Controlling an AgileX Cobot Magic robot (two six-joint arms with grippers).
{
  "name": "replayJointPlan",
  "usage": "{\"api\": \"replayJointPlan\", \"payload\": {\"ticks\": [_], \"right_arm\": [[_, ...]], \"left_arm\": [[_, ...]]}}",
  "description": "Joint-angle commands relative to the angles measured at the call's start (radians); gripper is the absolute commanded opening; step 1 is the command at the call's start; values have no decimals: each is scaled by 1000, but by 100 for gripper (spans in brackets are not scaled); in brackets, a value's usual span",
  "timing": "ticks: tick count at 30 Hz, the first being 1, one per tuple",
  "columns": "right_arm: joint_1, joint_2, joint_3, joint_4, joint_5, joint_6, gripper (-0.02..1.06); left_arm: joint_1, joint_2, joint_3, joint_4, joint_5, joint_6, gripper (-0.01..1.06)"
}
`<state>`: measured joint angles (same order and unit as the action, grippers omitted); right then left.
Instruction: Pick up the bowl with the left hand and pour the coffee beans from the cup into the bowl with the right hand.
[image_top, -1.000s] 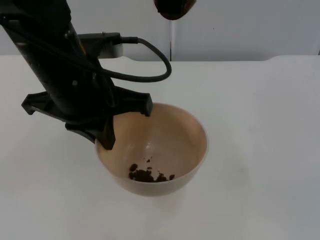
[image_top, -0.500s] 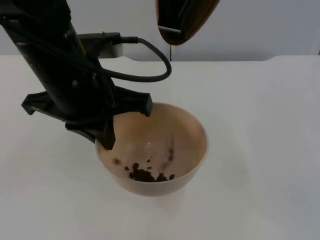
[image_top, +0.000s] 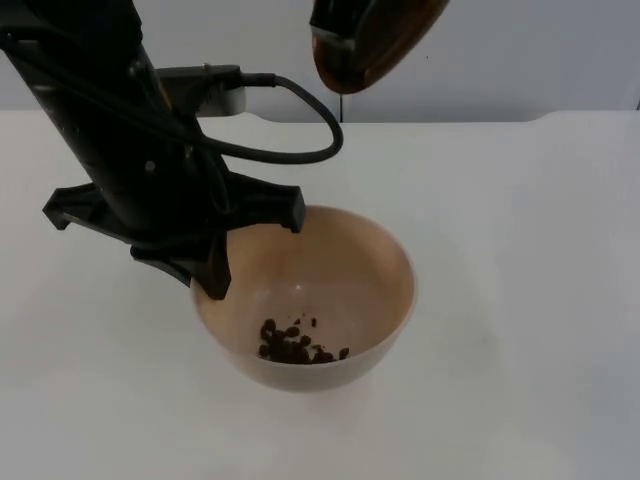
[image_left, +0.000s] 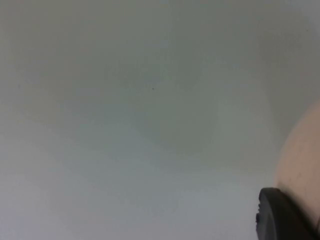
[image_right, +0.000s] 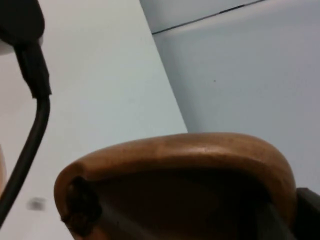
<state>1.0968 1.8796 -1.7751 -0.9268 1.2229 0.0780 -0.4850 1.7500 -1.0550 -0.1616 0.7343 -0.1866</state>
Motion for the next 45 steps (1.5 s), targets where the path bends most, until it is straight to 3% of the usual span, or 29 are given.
{"api": "replayJointPlan", "payload": {"ticks": [1,8,28,45], "right_arm": [[-9,-12,-9,27,-2,-18,0],[-45,-12,-9,94,-2,-21,0],[-184,-12,-9,424,-2,-95,0],[-378,-12,-9,818,-2,-182,0]], "left_arm": [[-2,-3,3,-14,-11,-4,0],[-2,-3,3,-14,-15,-4,0],[-2,-3,3,-14,-15,-4,0],[-2,-3,3,-32,-30,-7,0]]}}
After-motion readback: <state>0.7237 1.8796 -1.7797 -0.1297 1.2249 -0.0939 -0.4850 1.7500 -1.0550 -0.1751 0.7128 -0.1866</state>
